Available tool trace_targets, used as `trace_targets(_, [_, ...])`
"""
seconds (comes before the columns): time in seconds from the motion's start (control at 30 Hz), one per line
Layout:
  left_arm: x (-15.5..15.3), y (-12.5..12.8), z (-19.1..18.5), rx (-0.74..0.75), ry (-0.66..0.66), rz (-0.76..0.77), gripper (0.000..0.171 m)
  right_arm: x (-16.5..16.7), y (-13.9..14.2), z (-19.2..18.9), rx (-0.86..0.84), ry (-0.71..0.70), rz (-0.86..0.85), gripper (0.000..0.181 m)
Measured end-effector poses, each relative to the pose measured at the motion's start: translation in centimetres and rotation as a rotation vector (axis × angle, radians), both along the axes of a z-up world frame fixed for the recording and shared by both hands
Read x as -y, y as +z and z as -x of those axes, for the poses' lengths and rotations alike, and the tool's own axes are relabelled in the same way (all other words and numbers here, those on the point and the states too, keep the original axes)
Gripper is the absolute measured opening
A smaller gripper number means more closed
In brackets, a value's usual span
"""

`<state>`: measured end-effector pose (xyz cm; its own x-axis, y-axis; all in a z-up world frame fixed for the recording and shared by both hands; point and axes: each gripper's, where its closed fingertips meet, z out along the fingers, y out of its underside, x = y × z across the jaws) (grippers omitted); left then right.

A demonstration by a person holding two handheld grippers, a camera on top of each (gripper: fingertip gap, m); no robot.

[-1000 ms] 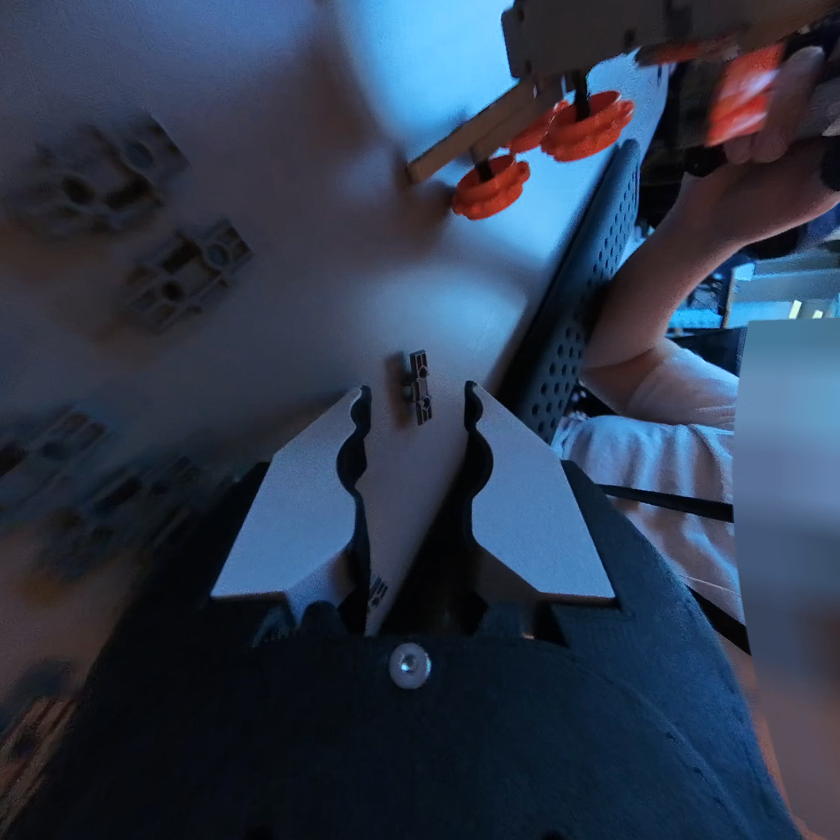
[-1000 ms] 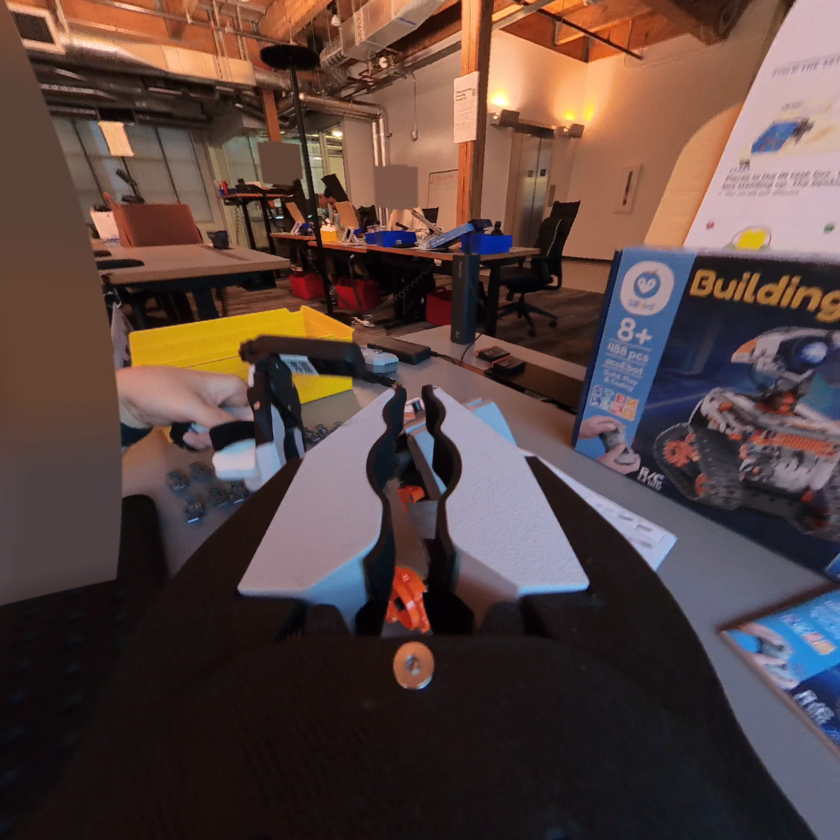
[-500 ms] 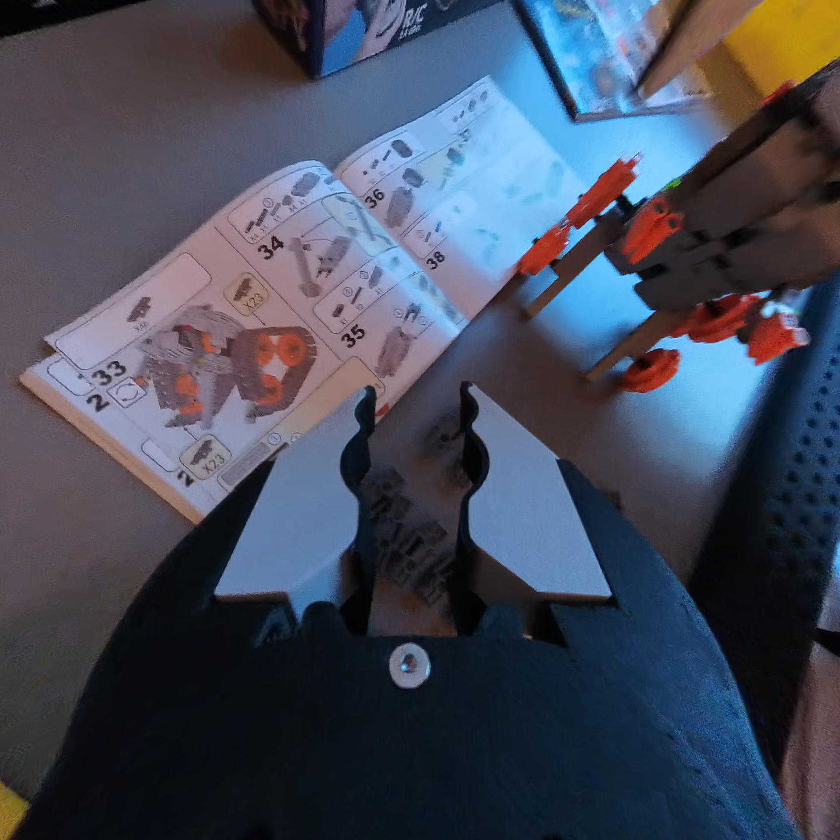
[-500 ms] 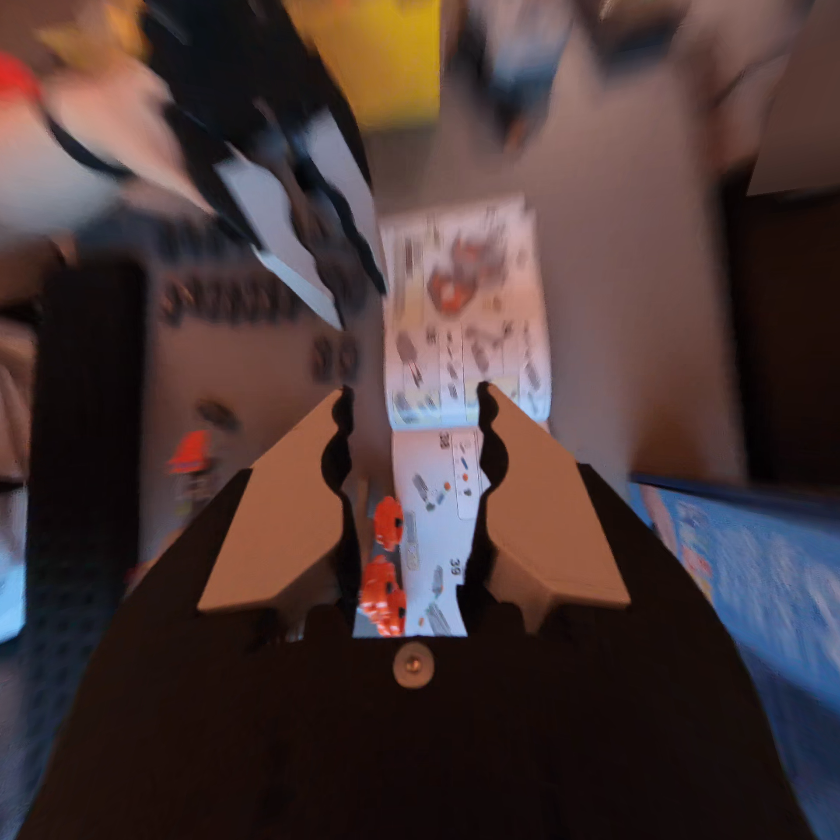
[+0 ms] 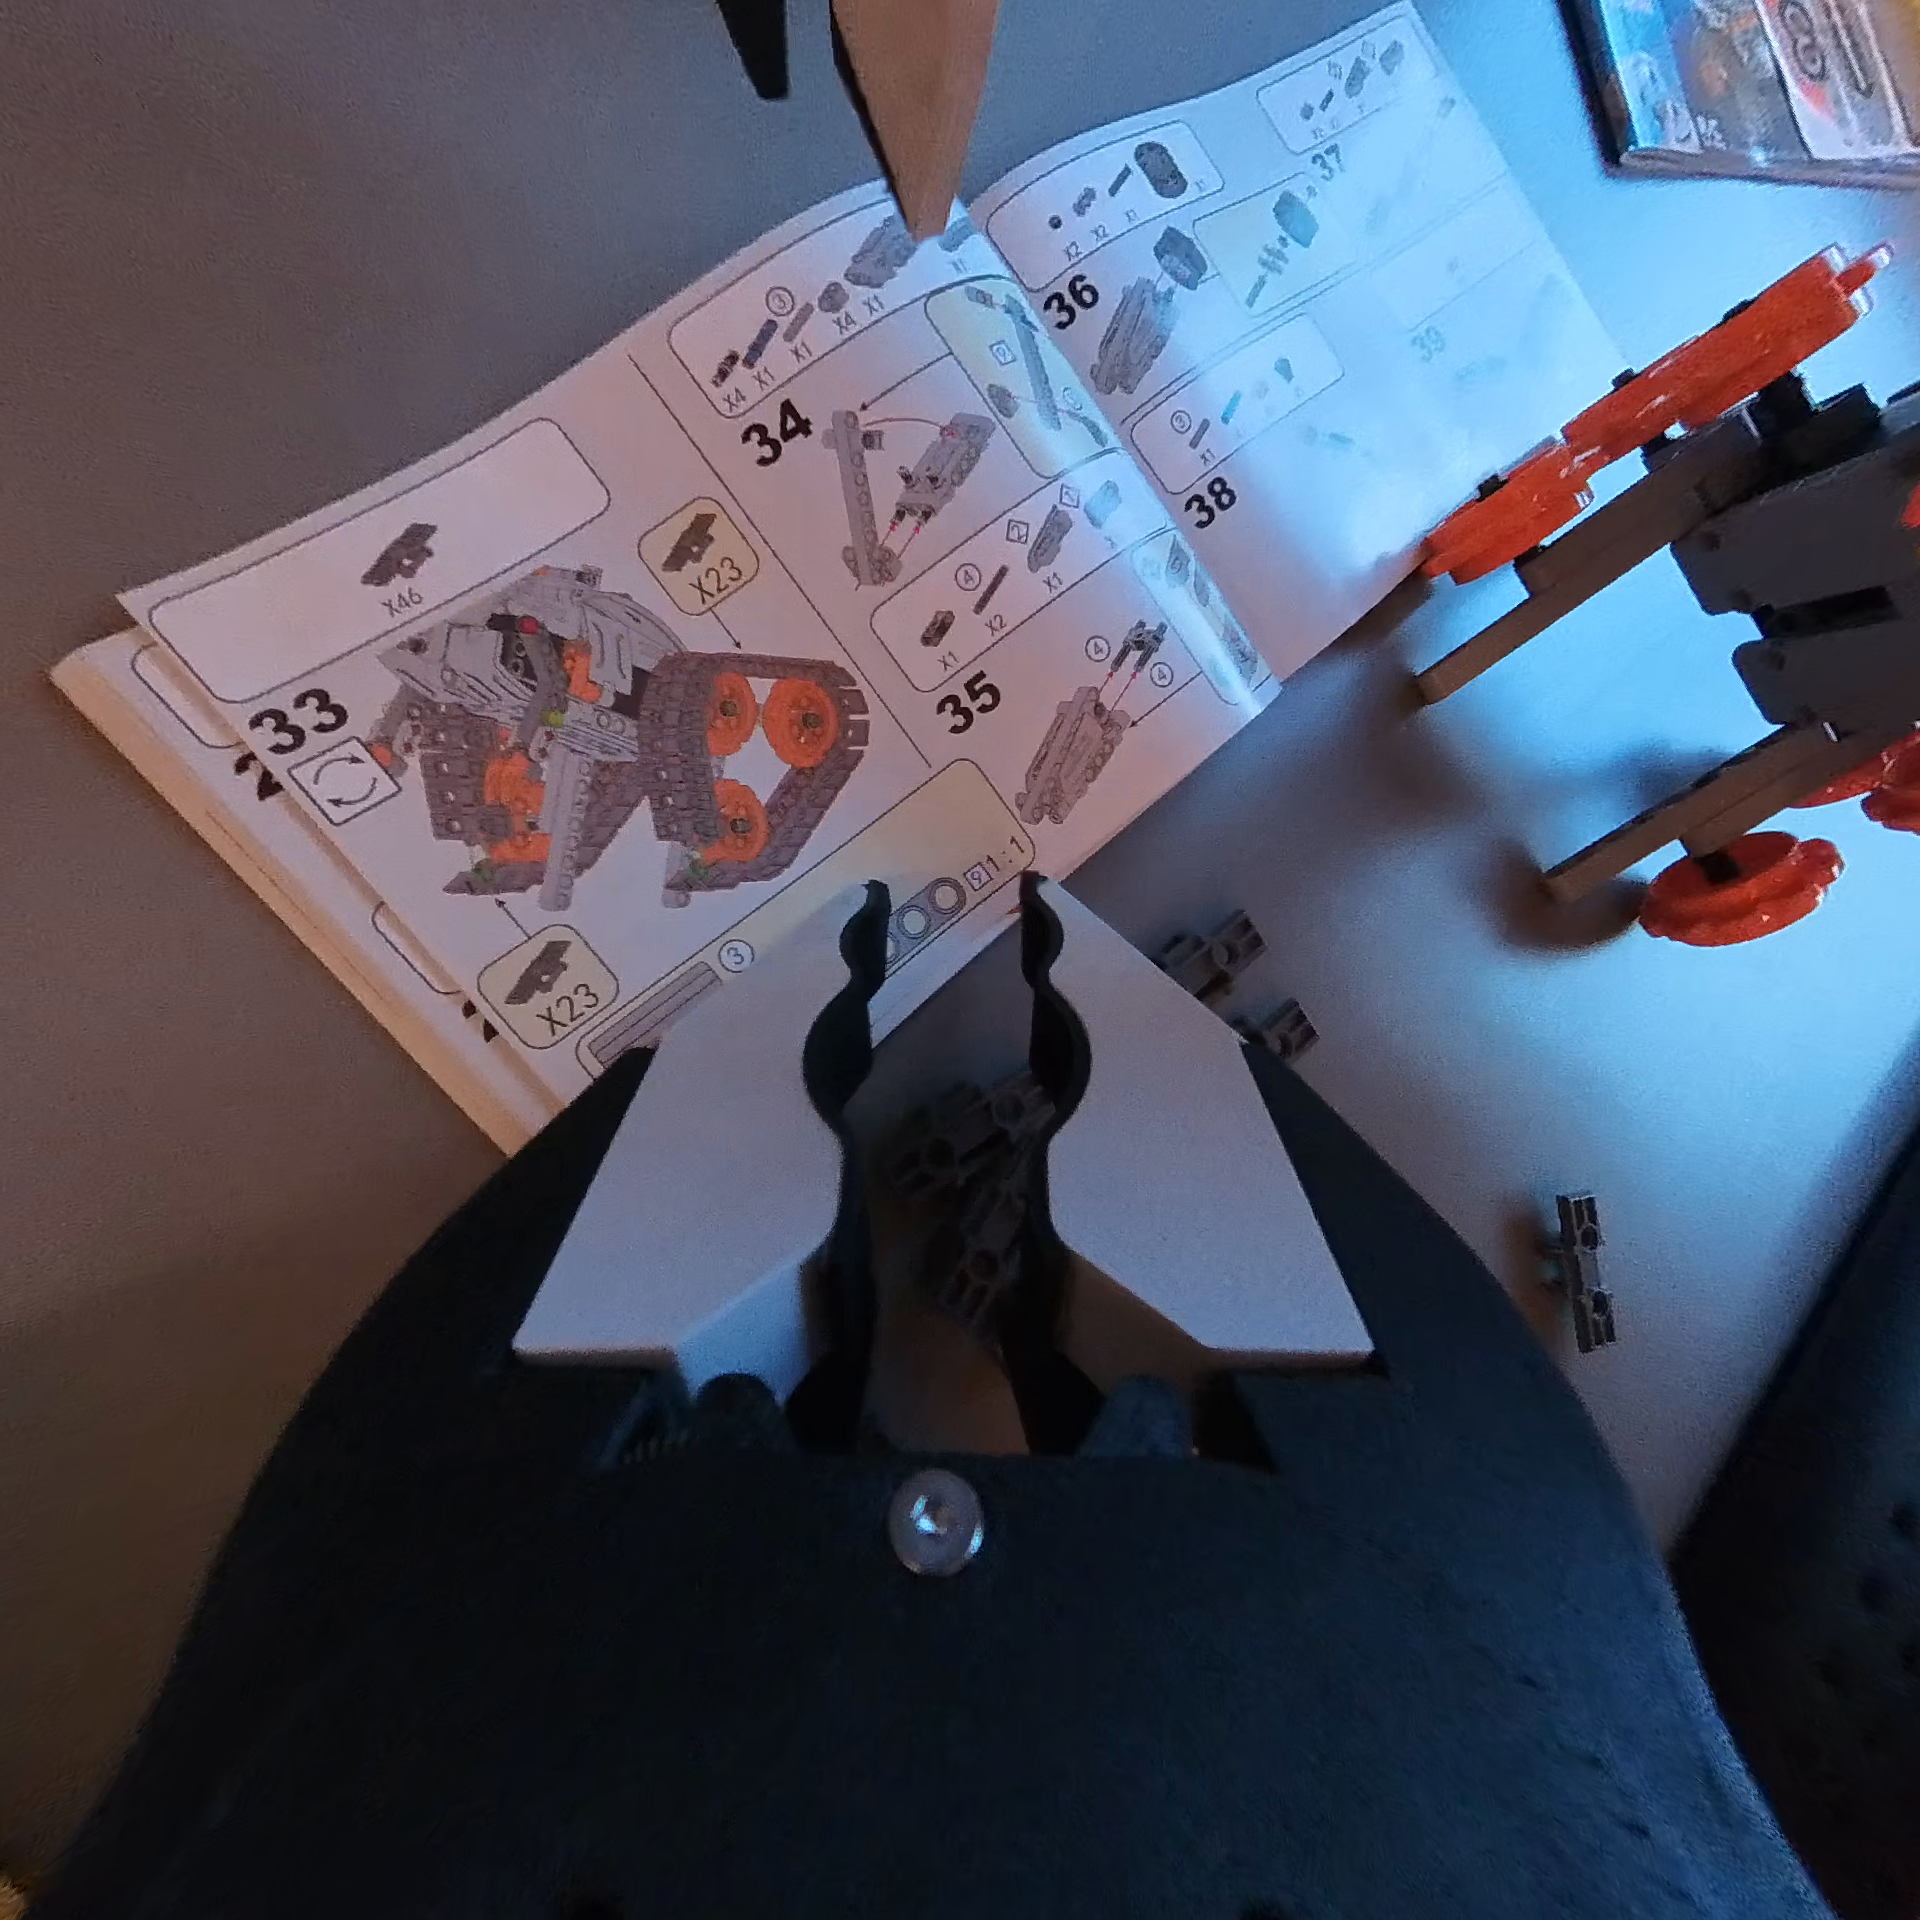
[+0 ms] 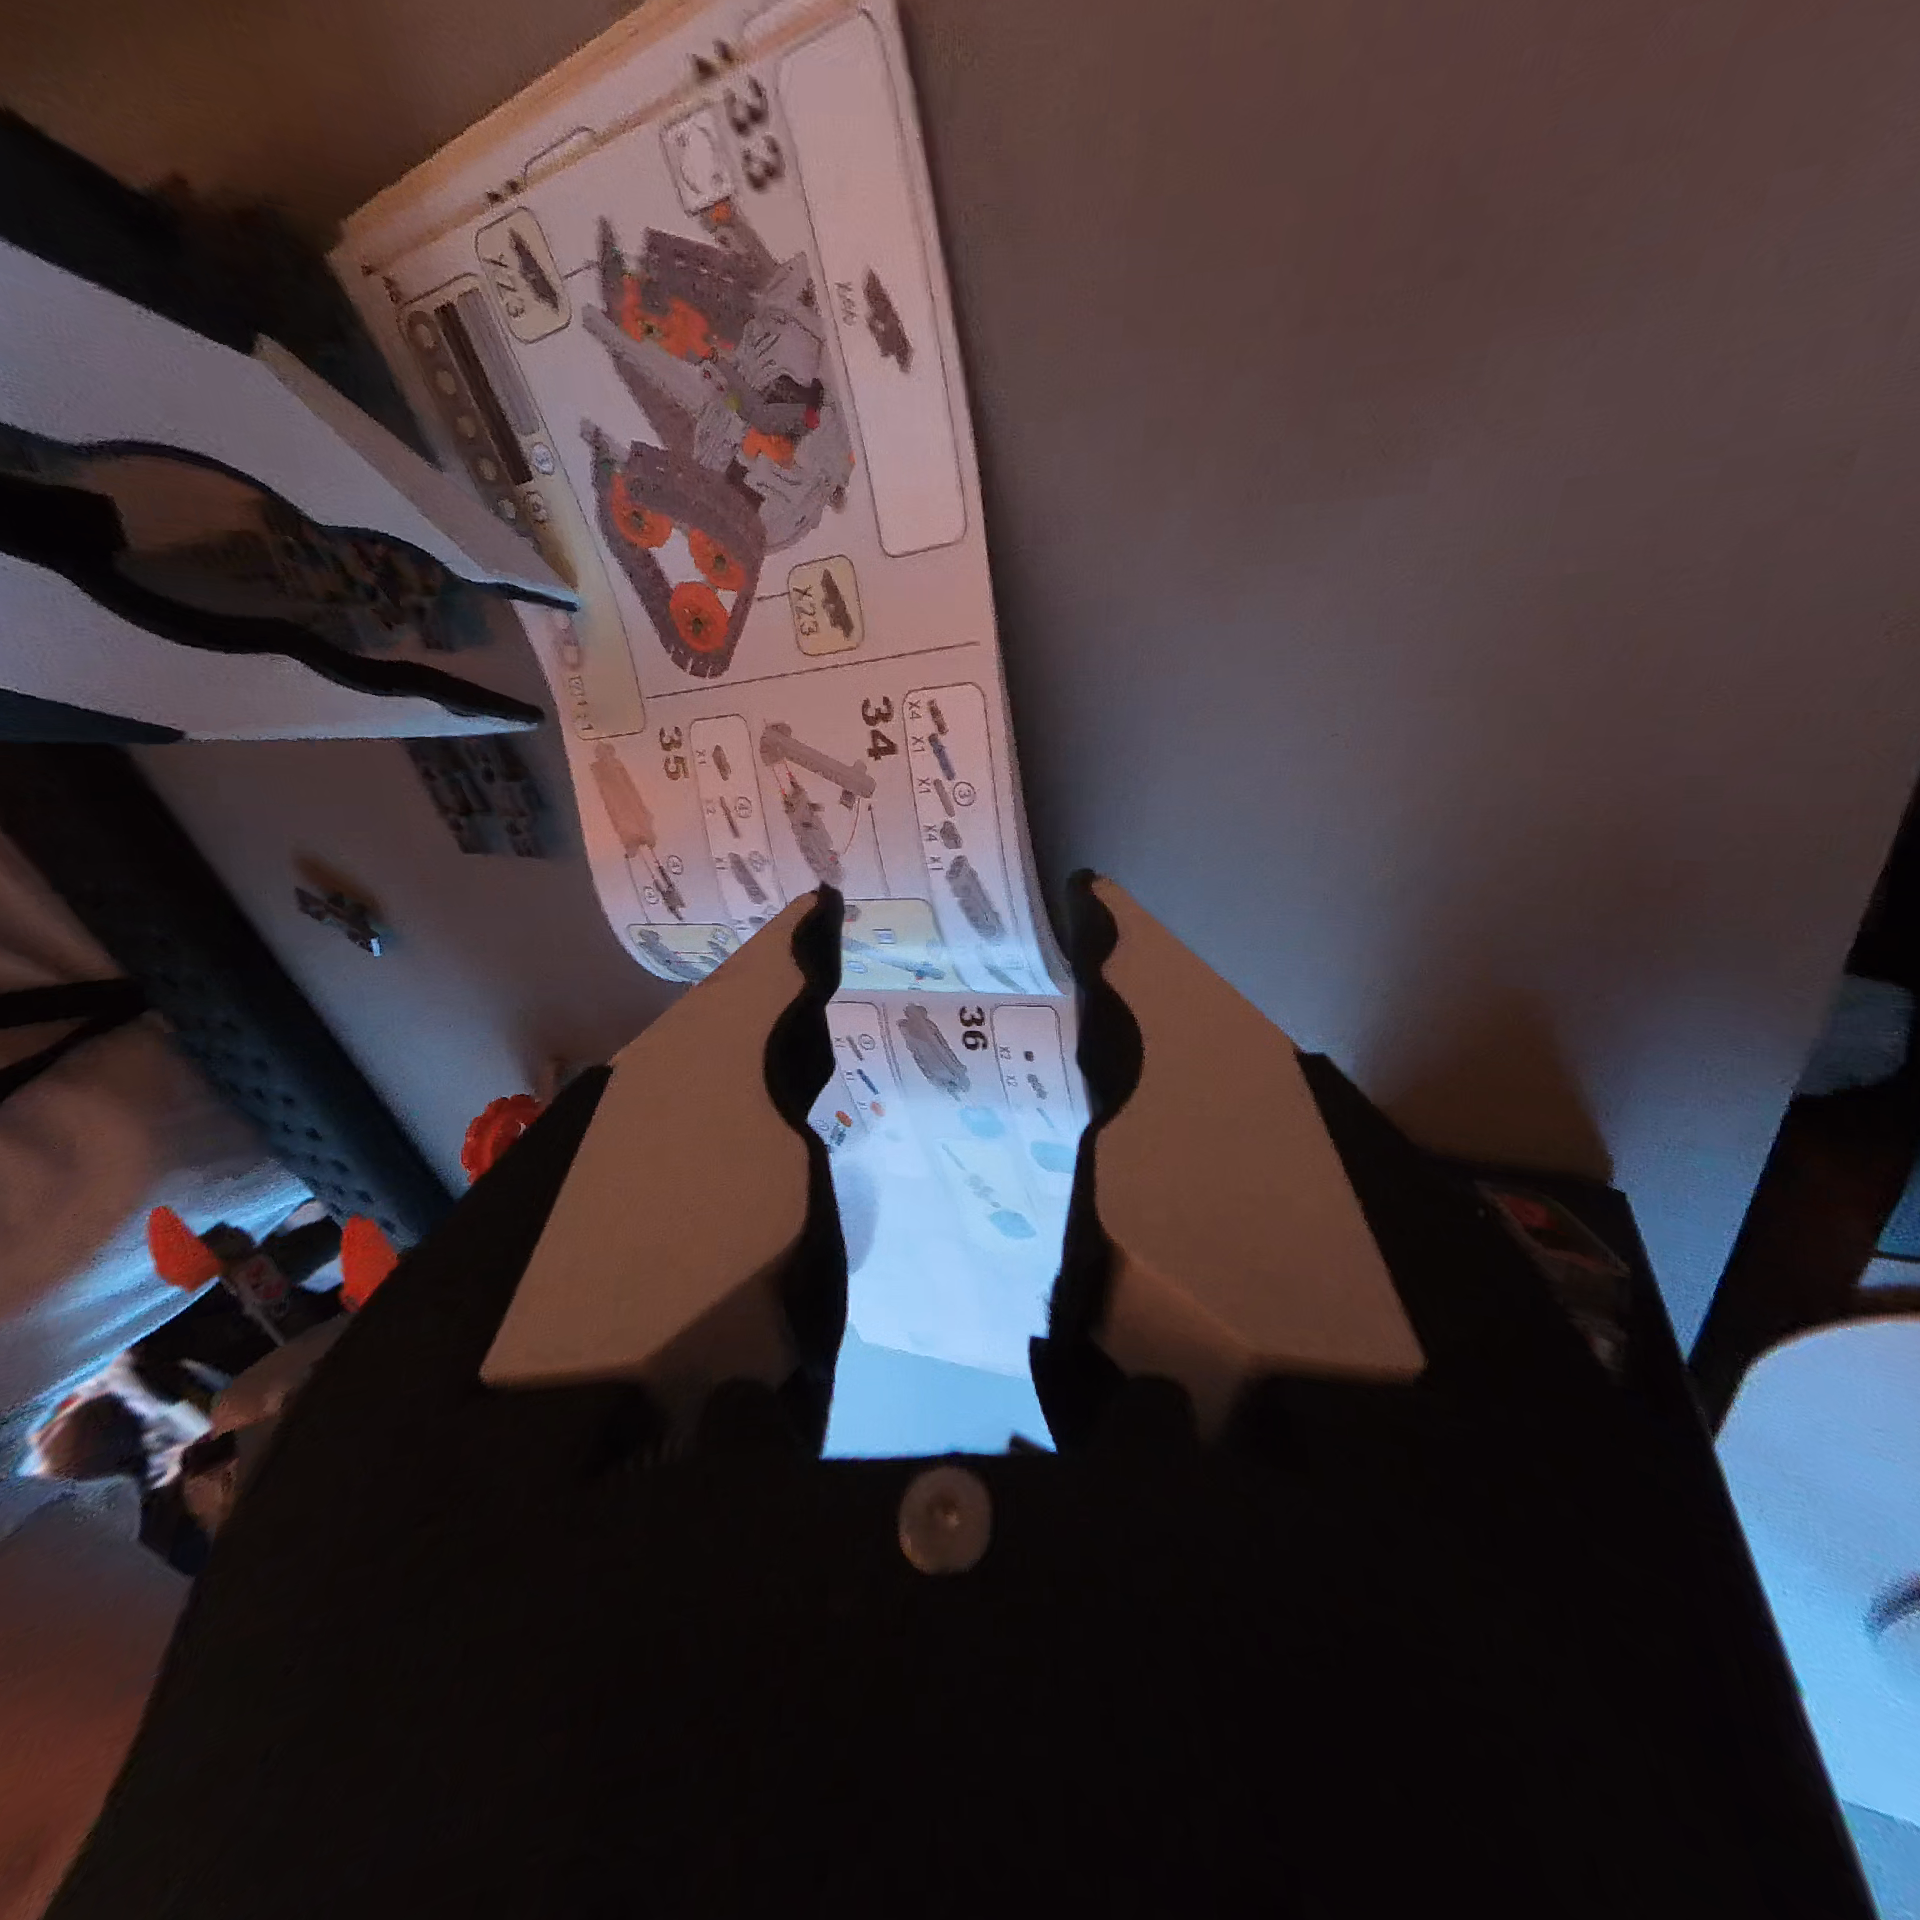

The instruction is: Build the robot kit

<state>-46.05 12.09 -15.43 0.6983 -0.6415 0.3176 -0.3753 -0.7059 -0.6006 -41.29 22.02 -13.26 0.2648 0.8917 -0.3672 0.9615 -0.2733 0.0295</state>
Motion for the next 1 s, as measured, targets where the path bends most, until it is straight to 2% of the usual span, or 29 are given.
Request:
trace_targets(0.1, [-0.2,-0.2,0.4,-0.004,0.011,-0.007,0.013,-0.2,-1.5,-0.9,0.066,-0.025,0.043,0.045])
trace_targets(0.23, [0.1,-0.2,0.4,0.001,0.014,-0.005,0.014,1.8,-2.3,-1.1,0.111,-0.034,0.196,0.046])
trace_targets(0.37, [0.1,-0.3,0.5,-0.010,0.008,-0.014,0.012,1.7,-2.2,-0.8,0.085,-0.059,0.274,0.043])
trace_targets(0.47, [0.2,-0.4,0.7,-0.022,0.003,-0.013,0.004,2.1,-2.0,-0.3,0.060,-0.070,0.344,0.043])
trace_targets(0.63, [0.0,-0.6,0.8,-0.003,0.011,-0.007,0.000,2.6,-2.0,0.4,0.037,-0.013,0.363,0.040])
trace_targets(0.83, [0.1,-0.6,0.7,-0.010,0.003,-0.013,0.000,3.4,-1.2,2.2,-0.051,-0.034,0.472,0.030])
trace_targets(0.93, [0.1,-0.6,0.7,-0.019,-0.003,-0.021,0.000,4.2,0.2,2.9,-0.118,-0.028,0.585,0.012])
trace_targets(1.0, [0.1,-0.6,0.7,-0.016,-0.001,-0.019,0.000,4.4,0.1,3.0,-0.120,-0.022,0.612,0.009])
